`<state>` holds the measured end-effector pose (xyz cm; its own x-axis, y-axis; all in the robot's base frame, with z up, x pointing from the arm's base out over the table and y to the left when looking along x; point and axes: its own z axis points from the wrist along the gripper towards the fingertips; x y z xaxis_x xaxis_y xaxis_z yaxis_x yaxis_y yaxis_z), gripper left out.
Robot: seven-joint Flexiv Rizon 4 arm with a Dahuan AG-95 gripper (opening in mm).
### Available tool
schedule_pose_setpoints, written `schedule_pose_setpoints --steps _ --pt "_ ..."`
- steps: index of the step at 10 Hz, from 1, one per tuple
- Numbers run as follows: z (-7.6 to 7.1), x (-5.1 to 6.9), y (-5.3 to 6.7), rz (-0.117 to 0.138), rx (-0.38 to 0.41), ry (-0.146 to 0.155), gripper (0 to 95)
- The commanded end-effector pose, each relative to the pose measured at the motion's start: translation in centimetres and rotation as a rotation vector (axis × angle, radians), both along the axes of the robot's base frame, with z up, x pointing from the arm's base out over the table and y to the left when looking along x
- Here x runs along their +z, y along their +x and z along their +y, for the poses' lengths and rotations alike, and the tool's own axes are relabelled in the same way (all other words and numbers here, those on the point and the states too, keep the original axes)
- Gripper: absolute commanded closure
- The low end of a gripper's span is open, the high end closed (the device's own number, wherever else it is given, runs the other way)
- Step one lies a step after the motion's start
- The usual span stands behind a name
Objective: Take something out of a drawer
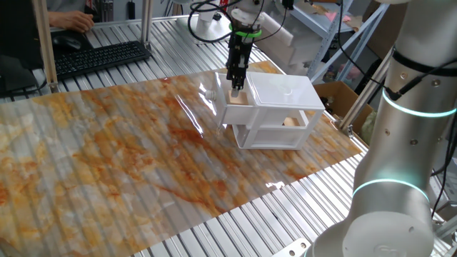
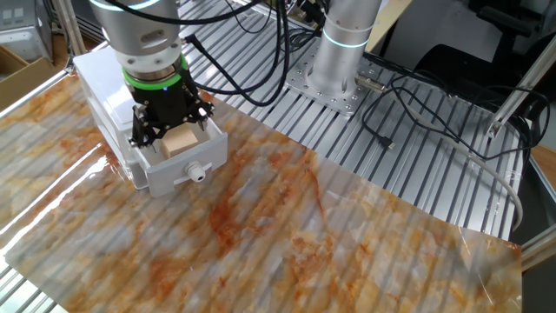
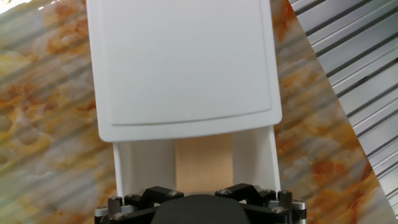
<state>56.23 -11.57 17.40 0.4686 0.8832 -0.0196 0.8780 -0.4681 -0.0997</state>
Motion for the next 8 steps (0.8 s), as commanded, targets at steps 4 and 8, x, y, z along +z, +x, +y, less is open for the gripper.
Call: schedule_pose_setpoints --steps 4,8 --pt "0.2 -1.1 -0.5 -0.019 0.002 -0.004 19.0" --pt "0.0 -2.0 -0.3 -0.035 0.005 -0.006 0.0"
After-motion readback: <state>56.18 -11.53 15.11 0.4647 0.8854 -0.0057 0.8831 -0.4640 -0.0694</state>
